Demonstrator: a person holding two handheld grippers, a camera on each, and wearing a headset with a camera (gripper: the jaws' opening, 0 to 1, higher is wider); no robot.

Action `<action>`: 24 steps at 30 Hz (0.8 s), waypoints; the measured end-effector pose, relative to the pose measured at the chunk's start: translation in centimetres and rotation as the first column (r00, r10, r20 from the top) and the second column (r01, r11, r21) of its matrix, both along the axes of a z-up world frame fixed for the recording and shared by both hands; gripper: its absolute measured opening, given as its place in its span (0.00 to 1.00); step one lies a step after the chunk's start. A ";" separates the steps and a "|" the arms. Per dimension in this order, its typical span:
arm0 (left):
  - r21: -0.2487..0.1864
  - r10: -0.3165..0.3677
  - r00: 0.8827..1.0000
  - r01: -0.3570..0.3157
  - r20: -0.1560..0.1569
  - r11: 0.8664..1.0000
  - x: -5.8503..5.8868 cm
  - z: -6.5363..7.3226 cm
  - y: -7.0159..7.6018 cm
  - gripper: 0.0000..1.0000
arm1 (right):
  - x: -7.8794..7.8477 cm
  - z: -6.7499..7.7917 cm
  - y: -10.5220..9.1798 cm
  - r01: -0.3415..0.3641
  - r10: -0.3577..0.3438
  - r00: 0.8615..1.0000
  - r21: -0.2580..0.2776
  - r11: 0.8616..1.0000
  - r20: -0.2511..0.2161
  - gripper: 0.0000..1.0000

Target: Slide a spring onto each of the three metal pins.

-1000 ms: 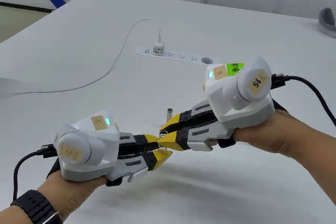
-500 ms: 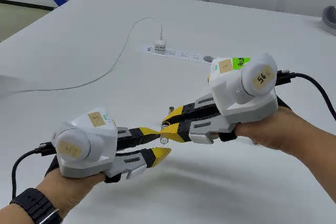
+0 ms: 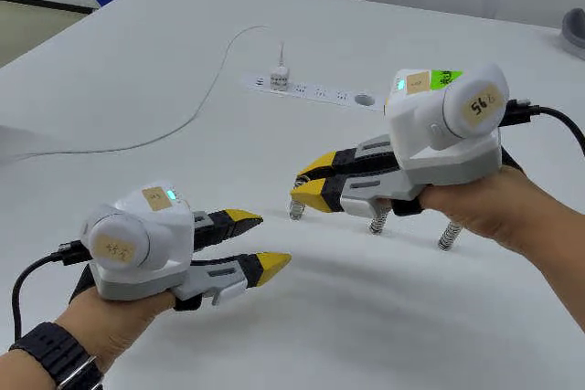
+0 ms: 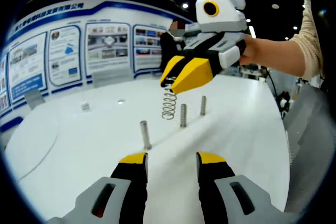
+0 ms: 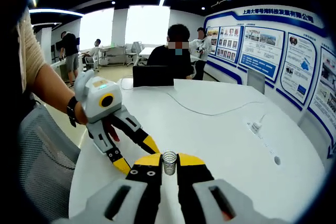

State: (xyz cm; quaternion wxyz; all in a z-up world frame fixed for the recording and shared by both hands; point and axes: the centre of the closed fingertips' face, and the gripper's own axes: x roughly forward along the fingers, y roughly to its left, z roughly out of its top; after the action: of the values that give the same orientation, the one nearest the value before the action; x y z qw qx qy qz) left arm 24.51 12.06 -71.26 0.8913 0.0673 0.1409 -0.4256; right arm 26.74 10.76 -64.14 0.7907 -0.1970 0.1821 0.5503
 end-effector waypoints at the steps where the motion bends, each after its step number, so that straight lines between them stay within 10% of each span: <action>1: 0.000 0.002 1.000 -0.002 0.001 1.000 0.0 0.0 0.0 0.38 | 0.4 0.1 -0.2 0.025 -0.025 1.000 0.003 1.000 -0.001 0.12; 24: -0.002 0.021 1.000 -0.021 -0.018 1.000 0.4 -0.2 0.5 0.45 | 5.4 -2.4 -0.1 0.189 -0.189 0.981 0.017 0.982 -0.033 0.12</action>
State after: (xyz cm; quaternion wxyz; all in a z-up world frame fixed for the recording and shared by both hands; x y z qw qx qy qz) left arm 24.89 12.57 -71.49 0.8945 0.0611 0.1494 -0.4170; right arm 32.15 10.63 -66.54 0.8384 -0.1623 0.2066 0.4775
